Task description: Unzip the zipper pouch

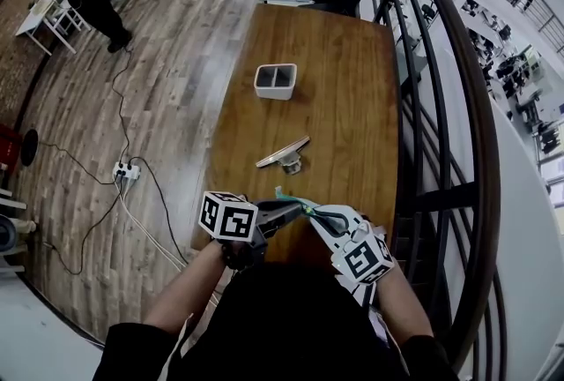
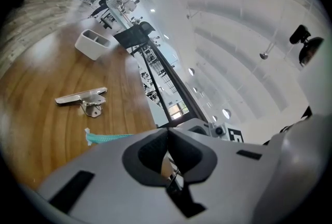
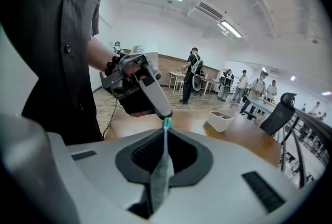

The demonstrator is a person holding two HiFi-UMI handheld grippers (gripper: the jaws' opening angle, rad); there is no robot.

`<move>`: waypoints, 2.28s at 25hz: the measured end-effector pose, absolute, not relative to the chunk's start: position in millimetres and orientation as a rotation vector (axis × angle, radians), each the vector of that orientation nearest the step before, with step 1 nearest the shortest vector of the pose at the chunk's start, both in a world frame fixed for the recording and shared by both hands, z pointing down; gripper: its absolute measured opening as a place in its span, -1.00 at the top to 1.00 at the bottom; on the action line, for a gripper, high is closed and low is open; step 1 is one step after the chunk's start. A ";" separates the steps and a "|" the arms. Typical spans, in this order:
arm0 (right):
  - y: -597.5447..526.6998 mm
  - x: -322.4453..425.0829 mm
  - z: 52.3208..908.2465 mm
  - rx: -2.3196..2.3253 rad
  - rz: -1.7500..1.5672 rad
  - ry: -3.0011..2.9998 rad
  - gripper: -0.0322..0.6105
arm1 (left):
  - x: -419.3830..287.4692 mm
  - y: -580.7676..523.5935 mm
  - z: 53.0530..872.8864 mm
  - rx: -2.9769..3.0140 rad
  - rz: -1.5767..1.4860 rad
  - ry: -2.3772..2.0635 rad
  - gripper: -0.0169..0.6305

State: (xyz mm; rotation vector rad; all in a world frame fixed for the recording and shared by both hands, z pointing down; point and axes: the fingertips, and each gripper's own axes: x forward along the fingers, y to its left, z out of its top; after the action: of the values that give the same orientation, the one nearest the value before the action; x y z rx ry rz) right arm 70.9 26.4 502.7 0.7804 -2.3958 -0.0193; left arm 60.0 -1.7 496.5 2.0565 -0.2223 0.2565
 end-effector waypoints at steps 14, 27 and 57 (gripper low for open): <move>24.1 71.7 500.1 0.815 0.014 -2.412 0.87 | 61.4 -3.3 492.5 2.213 0.424 -0.335 0.91; 22.7 72.3 487.8 0.822 0.055 -2.470 0.88 | 42.4 -14.2 498.0 2.185 0.437 -0.380 0.91; 21.8 85.1 467.6 0.906 -0.049 -2.473 0.88 | 5.0 -40.9 515.8 2.200 0.521 -0.612 0.91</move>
State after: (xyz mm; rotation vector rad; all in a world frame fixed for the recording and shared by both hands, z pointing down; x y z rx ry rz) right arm 85.1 21.8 467.6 0.9062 -2.4730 -0.0491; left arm 5.0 -40.9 515.8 2.2001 -0.6118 0.5214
